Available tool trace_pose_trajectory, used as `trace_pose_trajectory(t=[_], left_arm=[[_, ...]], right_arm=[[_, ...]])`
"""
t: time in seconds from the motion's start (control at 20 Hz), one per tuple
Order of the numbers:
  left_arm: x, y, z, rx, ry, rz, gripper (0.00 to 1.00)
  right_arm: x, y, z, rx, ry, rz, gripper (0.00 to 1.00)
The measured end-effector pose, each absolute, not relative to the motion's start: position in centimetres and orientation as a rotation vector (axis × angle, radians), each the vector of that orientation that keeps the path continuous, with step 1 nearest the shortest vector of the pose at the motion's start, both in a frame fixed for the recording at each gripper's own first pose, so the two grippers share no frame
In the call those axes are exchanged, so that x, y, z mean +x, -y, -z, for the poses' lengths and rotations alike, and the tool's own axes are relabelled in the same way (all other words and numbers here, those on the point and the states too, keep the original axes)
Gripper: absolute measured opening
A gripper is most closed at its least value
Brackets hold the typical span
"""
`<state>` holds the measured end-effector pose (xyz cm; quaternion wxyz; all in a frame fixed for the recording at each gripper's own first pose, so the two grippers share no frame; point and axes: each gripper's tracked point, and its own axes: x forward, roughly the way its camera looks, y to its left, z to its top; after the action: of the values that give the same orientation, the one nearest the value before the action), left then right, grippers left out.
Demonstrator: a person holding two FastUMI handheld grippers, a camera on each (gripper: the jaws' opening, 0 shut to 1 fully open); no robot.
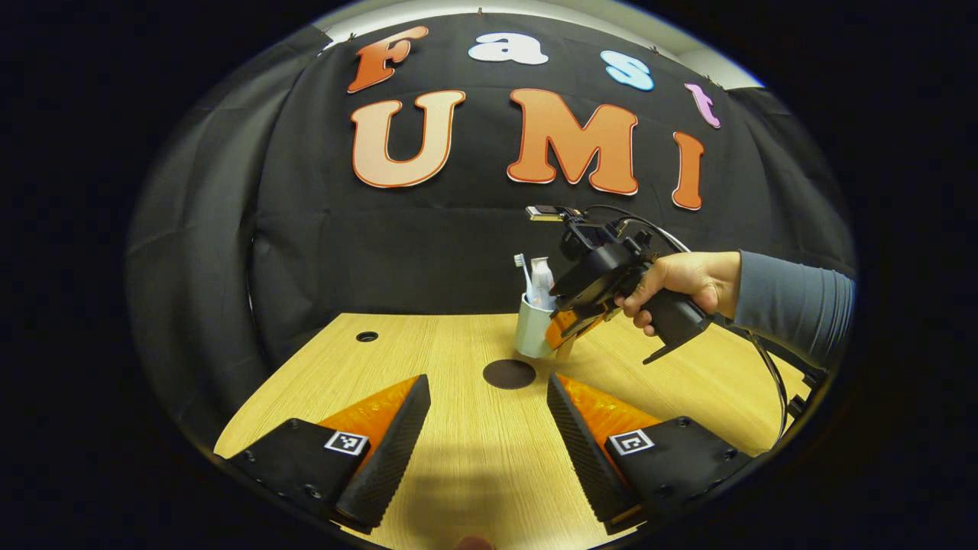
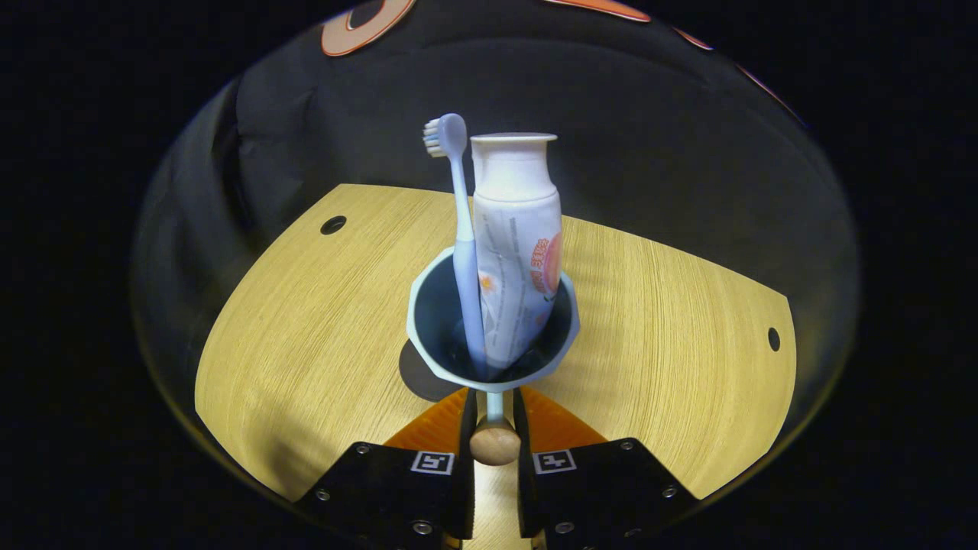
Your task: Put the toothbrush and toothpaste on the desktop into the cup, then pick up the cup and place it on the coaster on the desktop.
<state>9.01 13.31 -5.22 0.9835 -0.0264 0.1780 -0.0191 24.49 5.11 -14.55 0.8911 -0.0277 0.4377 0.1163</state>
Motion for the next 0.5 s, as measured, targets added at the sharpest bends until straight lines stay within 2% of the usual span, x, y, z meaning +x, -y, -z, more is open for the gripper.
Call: trace_pose_trajectory(t=[0.15, 0.2, 0.3, 0.5], left_arm=[[9.0, -13.3, 5.4, -0.060, -0.363, 0.036, 0.99], [9.0, -13.4, 5.7, -0.062, -0.366, 0.033, 0.99], [9.0, -13.5, 5.7, -0.061, -0.367, 0.028, 0.99], [8.8, -13.6, 6.3, -0.068, -0.376, 0.019, 0.99]], right_arm=[[24.5, -5.2, 14.6, -0.072, -0.912, -0.261, 0.23], [24.5, -5.2, 14.7, -0.082, -0.915, -0.267, 0.27], [24.5, -5.2, 14.6, -0.096, -0.919, -0.283, 0.23], [24.6, -5.2, 14.6, -0.118, -0.920, -0.306, 0.23]])
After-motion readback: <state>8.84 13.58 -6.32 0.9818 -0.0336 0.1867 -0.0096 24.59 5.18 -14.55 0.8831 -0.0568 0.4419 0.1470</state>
